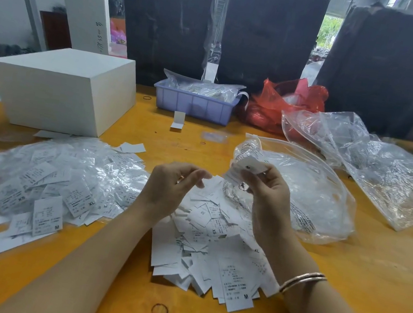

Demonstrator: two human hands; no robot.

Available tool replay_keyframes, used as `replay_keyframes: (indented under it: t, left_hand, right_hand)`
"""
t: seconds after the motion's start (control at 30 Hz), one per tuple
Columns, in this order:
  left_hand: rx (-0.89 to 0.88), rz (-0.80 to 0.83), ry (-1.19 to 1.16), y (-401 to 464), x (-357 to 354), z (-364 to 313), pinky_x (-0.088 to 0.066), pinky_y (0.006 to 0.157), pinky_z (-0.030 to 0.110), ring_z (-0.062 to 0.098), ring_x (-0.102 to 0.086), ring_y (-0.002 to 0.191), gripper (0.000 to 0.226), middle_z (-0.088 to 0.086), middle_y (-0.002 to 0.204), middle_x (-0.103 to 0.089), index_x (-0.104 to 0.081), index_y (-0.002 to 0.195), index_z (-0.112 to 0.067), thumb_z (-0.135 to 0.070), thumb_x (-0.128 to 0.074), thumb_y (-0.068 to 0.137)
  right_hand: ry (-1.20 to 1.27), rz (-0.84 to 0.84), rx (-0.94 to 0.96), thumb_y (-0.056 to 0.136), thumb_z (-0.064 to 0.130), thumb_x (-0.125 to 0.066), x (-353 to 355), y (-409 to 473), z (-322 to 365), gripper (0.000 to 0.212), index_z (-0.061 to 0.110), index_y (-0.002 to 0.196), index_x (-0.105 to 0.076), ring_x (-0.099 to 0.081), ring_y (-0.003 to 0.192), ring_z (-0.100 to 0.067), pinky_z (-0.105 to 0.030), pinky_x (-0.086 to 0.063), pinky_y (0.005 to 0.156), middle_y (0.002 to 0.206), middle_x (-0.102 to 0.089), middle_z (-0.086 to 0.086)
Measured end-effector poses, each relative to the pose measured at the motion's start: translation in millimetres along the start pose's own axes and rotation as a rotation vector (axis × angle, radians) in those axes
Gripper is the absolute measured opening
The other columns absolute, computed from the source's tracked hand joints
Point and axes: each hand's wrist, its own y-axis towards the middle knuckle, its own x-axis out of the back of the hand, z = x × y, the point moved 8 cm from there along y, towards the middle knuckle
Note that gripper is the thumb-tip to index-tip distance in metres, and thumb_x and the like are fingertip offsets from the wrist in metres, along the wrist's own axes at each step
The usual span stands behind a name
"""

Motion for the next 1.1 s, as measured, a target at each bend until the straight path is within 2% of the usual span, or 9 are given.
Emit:
replay_keyframes:
  t: [0.1,0.33,0.57,0.63,0.73,0.8,0.87,0.97,1.1]
  left_hand:
    - [0.004,0.031,-0.02,0,-3,3,-0.051,0.066,0.021,-0.001,-0.063,0.071,0.018,-0.015,0.073,-0.065,-0.066,0.09,-0.032,-0.038,-0.05,0.086]
    - [-0.003,0.067,-0.047,0,-7,6,-0.048,0.068,0.013,-0.004,-0.062,0.071,0.022,-0.014,0.072,-0.066,-0.068,0.092,-0.025,-0.036,-0.05,0.087]
    - [0.01,0.066,-0.045,0,-7,7,-0.053,0.068,0.023,0.001,-0.064,0.07,0.02,-0.013,0.073,-0.066,-0.067,0.094,-0.027,-0.036,-0.05,0.086]
    - [0.016,0.048,-0.028,0,-5,6,-0.052,0.064,0.025,0.005,-0.063,0.067,0.016,-0.017,0.07,-0.064,-0.066,0.089,-0.031,-0.037,-0.051,0.085]
    - [0.024,0.021,0.0,0,-2,5,-0.039,0.048,0.015,0.005,-0.055,0.052,0.014,-0.021,0.059,-0.06,-0.062,0.075,-0.036,-0.039,-0.052,0.084]
    - [0.036,0.027,0.005,0,-2,6,-0.041,0.046,0.024,0.013,-0.055,0.051,0.016,-0.016,0.064,-0.063,-0.062,0.075,-0.031,-0.041,-0.052,0.083]
    - [0.047,0.036,0.012,-1,-3,7,-0.047,0.051,0.033,0.023,-0.059,0.058,0.015,-0.011,0.069,-0.065,-0.064,0.081,-0.026,-0.038,-0.055,0.084]
    - [0.074,0.074,-0.045,0,-6,11,-0.055,0.061,0.029,0.009,-0.064,0.065,0.005,-0.008,0.072,-0.067,-0.065,0.084,-0.026,-0.03,-0.063,0.083]
    - [0.125,0.142,-0.096,-2,-15,17,-0.057,0.07,0.034,0.014,-0.068,0.074,0.008,-0.004,0.077,-0.07,-0.065,0.084,-0.03,-0.027,-0.07,0.079]
  right_hand:
    - [0.058,-0.025,-0.021,0.082,-0.007,-0.059,-3,-1,-2,0.024,0.017,0.087,-0.054,-0.059,0.08,-0.015,-0.023,-0.048,0.07,0.082,-0.062,0.0]
    - [-0.057,0.001,0.032,0.084,-0.008,-0.056,-8,-6,-1,0.035,0.023,0.099,-0.053,-0.059,0.084,-0.015,-0.019,-0.051,0.067,0.093,-0.055,-0.007]
    - [-0.075,-0.003,-0.024,0.084,-0.01,-0.056,-3,-3,-6,0.037,0.024,0.099,-0.054,-0.058,0.082,-0.014,-0.02,-0.053,0.068,0.091,-0.054,-0.004]
    - [-0.13,0.05,-0.039,0.083,-0.009,-0.057,-8,-4,-9,0.036,0.023,0.099,-0.055,-0.059,0.08,-0.013,-0.02,-0.053,0.067,0.091,-0.055,-0.004]
    - [-0.224,0.134,-0.022,0.083,-0.008,-0.058,-14,-6,-10,0.032,0.021,0.097,-0.058,-0.06,0.079,-0.02,-0.018,-0.05,0.062,0.092,-0.057,-0.011]
    - [-0.291,0.169,-0.012,0.084,-0.007,-0.057,-16,-7,-11,0.03,0.02,0.095,-0.059,-0.059,0.08,-0.021,-0.017,-0.049,0.061,0.094,-0.059,-0.014]
    - [-0.356,0.188,-0.004,0.084,-0.008,-0.055,-15,-7,-10,0.03,0.021,0.093,-0.06,-0.058,0.079,-0.016,-0.018,-0.05,0.061,0.092,-0.06,-0.01]
    - [-0.401,0.254,-0.014,0.086,-0.008,-0.052,-18,-9,-10,0.03,0.019,0.096,-0.061,-0.055,0.072,-0.009,-0.019,-0.049,0.062,0.087,-0.059,-0.007]
    - [-0.439,0.382,-0.035,0.089,0.001,-0.056,-31,-17,-17,0.029,0.021,0.109,-0.058,-0.055,0.069,-0.006,-0.019,-0.048,0.062,0.085,-0.058,-0.003]
